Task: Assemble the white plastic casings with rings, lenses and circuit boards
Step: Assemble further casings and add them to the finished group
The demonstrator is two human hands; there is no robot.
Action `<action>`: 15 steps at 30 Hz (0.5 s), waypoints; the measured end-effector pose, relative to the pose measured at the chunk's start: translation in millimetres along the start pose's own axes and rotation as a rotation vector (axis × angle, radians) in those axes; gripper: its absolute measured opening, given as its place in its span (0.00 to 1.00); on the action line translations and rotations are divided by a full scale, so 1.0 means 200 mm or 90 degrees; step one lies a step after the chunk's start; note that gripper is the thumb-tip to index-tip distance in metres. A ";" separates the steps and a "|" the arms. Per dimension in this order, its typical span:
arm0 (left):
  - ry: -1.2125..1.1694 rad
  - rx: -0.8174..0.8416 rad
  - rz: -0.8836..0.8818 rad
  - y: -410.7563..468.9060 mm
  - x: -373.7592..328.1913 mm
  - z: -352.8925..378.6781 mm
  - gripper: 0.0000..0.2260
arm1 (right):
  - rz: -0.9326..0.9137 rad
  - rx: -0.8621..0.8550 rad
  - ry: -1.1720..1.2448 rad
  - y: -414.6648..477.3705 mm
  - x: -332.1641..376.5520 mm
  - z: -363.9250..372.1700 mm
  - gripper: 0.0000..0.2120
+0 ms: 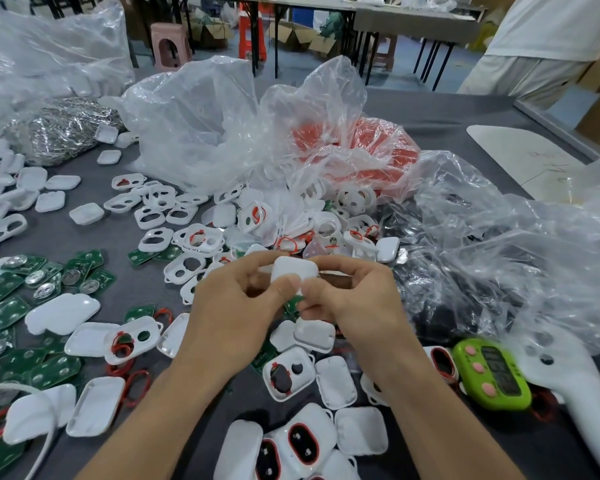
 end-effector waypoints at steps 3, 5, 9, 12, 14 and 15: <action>0.133 0.014 0.043 -0.02 -0.01 0.00 0.11 | 0.055 0.007 0.066 0.01 0.01 -0.02 0.08; 0.169 0.000 0.063 -0.01 0.00 0.00 0.21 | 0.073 0.019 0.079 0.01 0.01 -0.02 0.08; 0.108 -0.002 0.064 -0.02 0.00 -0.01 0.30 | 0.096 0.087 0.143 0.01 0.00 -0.01 0.11; 0.126 -0.028 0.093 -0.02 -0.01 0.01 0.28 | 0.103 0.128 0.151 0.01 -0.01 0.00 0.19; 0.143 -0.036 0.117 -0.02 0.00 0.01 0.27 | 0.106 0.134 0.148 0.01 -0.02 0.00 0.22; 0.154 -0.037 0.126 -0.01 0.00 0.01 0.26 | 0.108 0.132 0.145 0.01 -0.02 0.00 0.23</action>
Point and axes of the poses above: each hand's wrist, its own y-axis towards the middle knuckle, its own z-axis out of the palm, x = y × z, the point moved 1 cm from there along y, towards the middle knuckle, and after that the axes turned 6 degrees about -y, right-handed, at the moved point
